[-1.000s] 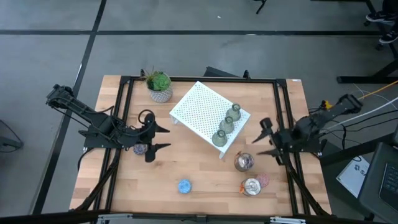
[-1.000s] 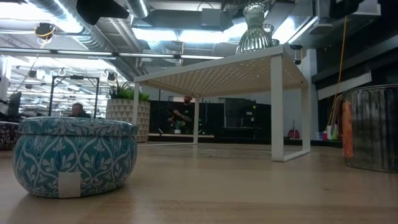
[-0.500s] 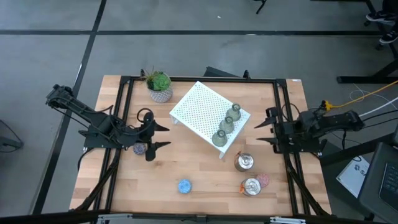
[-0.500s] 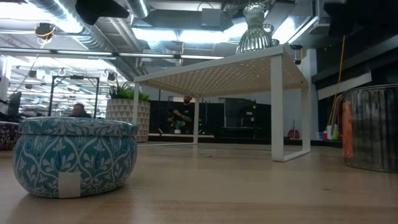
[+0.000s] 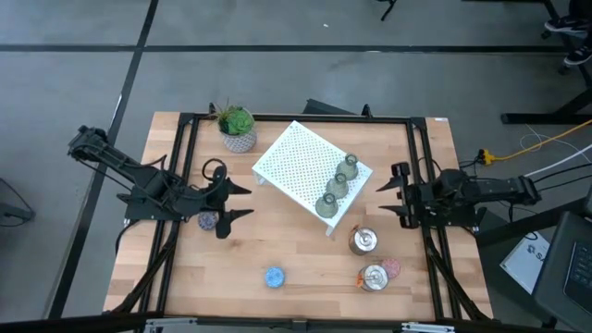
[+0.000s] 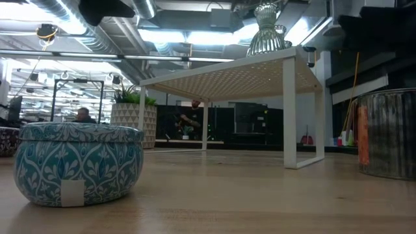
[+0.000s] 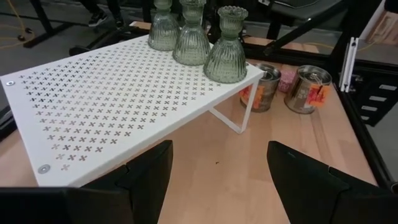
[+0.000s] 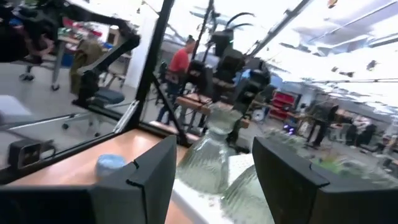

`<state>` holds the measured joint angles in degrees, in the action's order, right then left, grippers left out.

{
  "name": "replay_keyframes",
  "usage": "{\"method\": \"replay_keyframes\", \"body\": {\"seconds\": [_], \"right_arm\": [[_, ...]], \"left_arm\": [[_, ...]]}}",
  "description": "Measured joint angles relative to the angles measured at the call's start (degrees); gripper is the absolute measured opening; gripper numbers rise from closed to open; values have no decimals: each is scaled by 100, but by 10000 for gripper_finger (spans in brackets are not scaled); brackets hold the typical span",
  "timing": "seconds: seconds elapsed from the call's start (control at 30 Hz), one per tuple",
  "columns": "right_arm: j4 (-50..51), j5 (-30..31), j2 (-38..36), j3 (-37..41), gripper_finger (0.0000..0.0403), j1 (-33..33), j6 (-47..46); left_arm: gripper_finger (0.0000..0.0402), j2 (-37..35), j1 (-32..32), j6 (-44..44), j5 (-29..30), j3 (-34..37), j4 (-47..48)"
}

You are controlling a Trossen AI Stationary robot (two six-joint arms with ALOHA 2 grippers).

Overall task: Pick & Place candle stick holders
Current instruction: Put the black patterned scented candle on the shelf

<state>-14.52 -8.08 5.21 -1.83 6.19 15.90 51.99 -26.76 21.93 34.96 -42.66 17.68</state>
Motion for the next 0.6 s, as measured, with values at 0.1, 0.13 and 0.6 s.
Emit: {"method": "replay_keyframes", "body": {"seconds": [0.1,0.13,0.6], "right_arm": [[158,-379,-4,0,215,-56,-71],[219,-501,-4,0,215,-69,-147],[590,-758,-2,0,215,-97,-159]], "left_arm": [[258,0,92,-4,-111,-2,18],[258,0,133,-4,-208,-4,29],[258,0,552,-154,-1479,-50,527]]}}
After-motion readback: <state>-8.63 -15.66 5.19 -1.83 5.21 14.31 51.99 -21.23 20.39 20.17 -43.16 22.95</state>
